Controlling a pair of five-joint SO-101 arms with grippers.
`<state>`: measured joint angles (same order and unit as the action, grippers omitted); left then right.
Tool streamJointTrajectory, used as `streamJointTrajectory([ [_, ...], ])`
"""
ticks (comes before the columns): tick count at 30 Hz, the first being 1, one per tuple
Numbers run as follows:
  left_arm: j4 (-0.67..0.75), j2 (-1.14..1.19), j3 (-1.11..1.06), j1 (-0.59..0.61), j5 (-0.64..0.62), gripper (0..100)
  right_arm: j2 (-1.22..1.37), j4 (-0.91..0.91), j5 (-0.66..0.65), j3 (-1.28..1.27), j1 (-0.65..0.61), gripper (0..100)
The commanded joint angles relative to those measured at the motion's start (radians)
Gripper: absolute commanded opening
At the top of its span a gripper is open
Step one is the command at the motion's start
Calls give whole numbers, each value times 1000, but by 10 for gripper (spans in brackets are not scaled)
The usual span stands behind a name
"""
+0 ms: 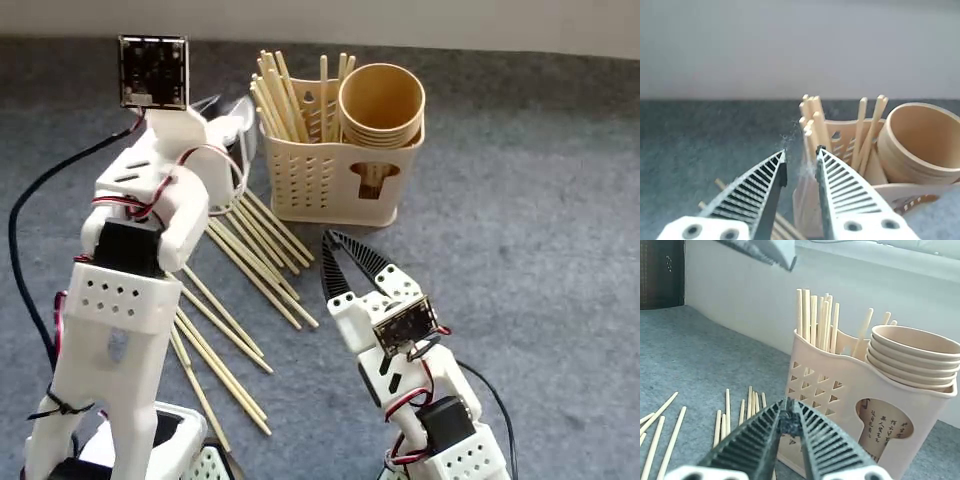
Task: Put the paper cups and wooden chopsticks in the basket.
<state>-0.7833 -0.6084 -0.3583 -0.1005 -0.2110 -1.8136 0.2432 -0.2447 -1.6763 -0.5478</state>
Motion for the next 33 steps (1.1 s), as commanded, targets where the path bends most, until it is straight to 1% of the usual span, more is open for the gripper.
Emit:
streamJointTrajectory([
  [1,-206,-31,62,133,25,113,-13,2,-11,-102,-4,6],
  [4,-318,-31,67,213,29,115,-13,2,-11,-102,-4,6],
  [8,-456,-24,54,272,138,115,-13,2,-11,-102,-4,6],
  [12,-583,-24,1,334,147,116,-13,2,-11,-102,-4,6],
  [13,-608,-24,-16,360,150,117,-13,2,-9,-102,-4,6],
  [15,-629,-22,-68,407,201,117,-13,2,-9,-102,-4,6],
  [18,-629,-22,-156,456,290,117,-13,2,-9,-102,-4,6],
  [22,-595,-22,-263,513,350,114,-13,2,-9,-102,-4,6],
  [25,-537,-21,-381,521,374,112,-13,4,-9,-102,-4,6],
  [28,-448,-21,-490,524,373,112,-13,4,-9,-102,-4,6],
  [30,-400,-21,-536,526,373,112,-13,4,-9,-102,-4,6],
  [33,-367,-19,-573,526,373,112,-13,4,-9,-102,-4,6],
])
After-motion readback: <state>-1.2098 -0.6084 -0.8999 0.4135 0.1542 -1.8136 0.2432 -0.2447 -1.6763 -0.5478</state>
